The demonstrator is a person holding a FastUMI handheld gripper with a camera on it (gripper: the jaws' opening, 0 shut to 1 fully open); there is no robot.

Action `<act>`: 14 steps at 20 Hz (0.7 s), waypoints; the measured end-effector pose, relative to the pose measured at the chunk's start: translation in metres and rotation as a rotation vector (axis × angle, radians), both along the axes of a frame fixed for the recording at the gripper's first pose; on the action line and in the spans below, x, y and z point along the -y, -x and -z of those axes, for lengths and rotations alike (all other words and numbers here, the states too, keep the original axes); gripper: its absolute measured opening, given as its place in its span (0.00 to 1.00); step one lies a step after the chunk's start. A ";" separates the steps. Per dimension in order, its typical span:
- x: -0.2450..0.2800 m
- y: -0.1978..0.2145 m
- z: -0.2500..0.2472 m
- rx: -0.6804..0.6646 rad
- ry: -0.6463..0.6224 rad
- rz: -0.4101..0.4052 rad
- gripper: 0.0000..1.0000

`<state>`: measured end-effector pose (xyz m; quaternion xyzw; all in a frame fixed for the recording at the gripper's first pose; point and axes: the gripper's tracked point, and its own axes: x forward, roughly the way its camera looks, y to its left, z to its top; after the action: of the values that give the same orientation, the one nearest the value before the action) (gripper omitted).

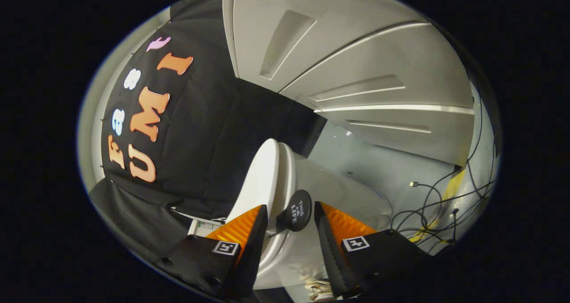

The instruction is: Open the toilet lid.

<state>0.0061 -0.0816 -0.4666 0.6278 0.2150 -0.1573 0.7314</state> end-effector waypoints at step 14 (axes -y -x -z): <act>0.007 -0.004 0.012 -0.037 -0.067 0.072 0.08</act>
<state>0.0104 -0.0884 -0.4783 0.6563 0.2108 -0.1876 0.6998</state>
